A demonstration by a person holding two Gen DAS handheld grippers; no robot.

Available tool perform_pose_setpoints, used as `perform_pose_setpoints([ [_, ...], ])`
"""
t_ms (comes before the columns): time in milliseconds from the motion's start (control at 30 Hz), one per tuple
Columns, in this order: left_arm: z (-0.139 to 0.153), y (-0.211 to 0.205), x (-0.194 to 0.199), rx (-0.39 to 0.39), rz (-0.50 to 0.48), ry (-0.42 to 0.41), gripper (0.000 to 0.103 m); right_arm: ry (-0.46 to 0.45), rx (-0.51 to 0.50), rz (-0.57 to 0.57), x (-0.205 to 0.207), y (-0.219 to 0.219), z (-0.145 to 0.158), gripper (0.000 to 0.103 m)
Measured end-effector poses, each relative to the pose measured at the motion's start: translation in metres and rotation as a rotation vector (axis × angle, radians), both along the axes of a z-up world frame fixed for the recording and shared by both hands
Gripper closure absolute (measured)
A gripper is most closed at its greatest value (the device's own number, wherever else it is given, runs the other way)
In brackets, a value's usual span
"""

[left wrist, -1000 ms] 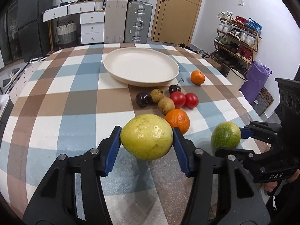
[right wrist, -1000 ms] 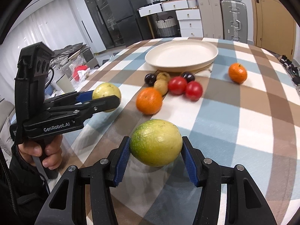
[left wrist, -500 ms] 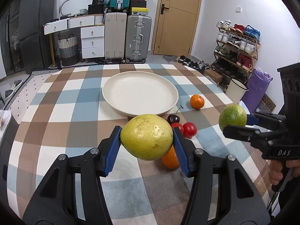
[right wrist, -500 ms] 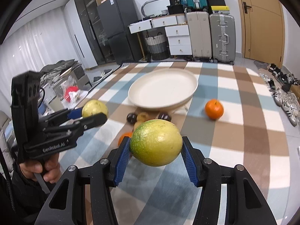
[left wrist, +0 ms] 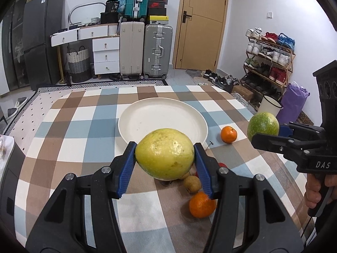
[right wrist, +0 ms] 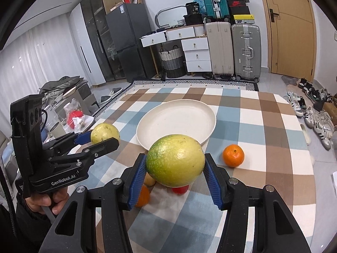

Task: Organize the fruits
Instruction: 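Carry both pomelos over the cream plate and lower them onto it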

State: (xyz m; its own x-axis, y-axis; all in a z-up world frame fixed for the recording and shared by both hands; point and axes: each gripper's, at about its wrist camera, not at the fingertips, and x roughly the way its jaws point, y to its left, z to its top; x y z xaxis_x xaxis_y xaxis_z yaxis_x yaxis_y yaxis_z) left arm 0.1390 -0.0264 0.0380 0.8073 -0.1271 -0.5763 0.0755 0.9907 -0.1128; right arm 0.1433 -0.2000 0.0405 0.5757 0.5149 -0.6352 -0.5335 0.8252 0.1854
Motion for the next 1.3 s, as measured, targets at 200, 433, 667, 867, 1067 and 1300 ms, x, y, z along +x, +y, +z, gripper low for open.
perform_pose_setpoints([
  [200, -0.002, 0.007, 0.016, 0.013, 0.022, 0.001, 0.051, 0.001, -0.004, -0.01, 0.014, 0.005, -0.001, 0.048],
  [433, -0.006, 0.013, 0.036, 0.025, 0.047, -0.005, 0.051, 0.003, 0.001, -0.017, 0.036, 0.011, 0.0, 0.048],
  [667, -0.01, 0.017, 0.056, 0.035, 0.061, -0.003, 0.051, 0.013, -0.005, -0.02, 0.058, 0.019, -0.006, 0.048],
  [867, -0.013, 0.019, 0.07, 0.036, 0.064, 0.004, 0.051, 0.036, -0.01, -0.03, 0.081, 0.023, -0.016, 0.048],
  [1067, -0.024, 0.02, 0.094, 0.03, 0.068, 0.018, 0.051, 0.064, -0.018, -0.032, 0.102, 0.031, -0.03, 0.048],
  [1300, -0.045, 0.019, 0.114, 0.033, 0.065, 0.048, 0.051, 0.1, -0.051, -0.022, 0.12, 0.044, -0.052, 0.048],
])
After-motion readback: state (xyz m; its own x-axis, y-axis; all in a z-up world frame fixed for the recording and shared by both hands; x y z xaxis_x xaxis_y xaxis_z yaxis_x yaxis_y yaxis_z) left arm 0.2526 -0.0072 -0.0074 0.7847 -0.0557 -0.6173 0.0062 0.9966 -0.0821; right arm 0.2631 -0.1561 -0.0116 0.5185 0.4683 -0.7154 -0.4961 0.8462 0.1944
